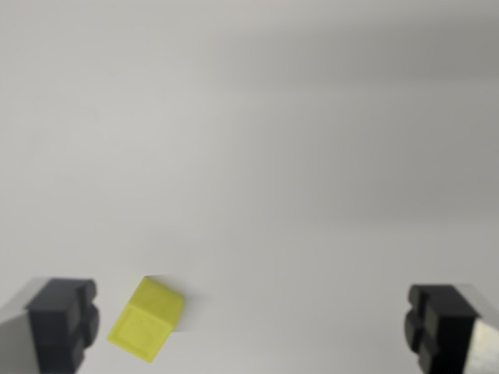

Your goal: Pick yellow cube

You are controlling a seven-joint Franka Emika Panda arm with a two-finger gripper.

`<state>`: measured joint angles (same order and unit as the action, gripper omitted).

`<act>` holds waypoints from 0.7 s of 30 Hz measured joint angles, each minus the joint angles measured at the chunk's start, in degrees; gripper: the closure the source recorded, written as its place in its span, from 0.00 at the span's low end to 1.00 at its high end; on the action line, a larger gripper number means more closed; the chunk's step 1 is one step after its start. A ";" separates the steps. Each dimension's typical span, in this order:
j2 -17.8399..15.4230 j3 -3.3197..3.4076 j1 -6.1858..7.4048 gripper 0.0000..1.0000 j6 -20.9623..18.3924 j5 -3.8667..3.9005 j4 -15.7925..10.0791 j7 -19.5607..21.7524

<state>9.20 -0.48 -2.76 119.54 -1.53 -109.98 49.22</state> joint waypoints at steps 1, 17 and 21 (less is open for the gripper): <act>0.00 0.00 0.00 0.00 0.00 0.00 0.00 0.00; -1.96 -0.02 1.55 0.00 4.66 0.05 -6.62 5.48; -2.53 -0.02 2.14 0.00 6.44 0.08 -8.97 7.36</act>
<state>6.67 -0.50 -0.62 125.97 -1.45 -118.96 56.58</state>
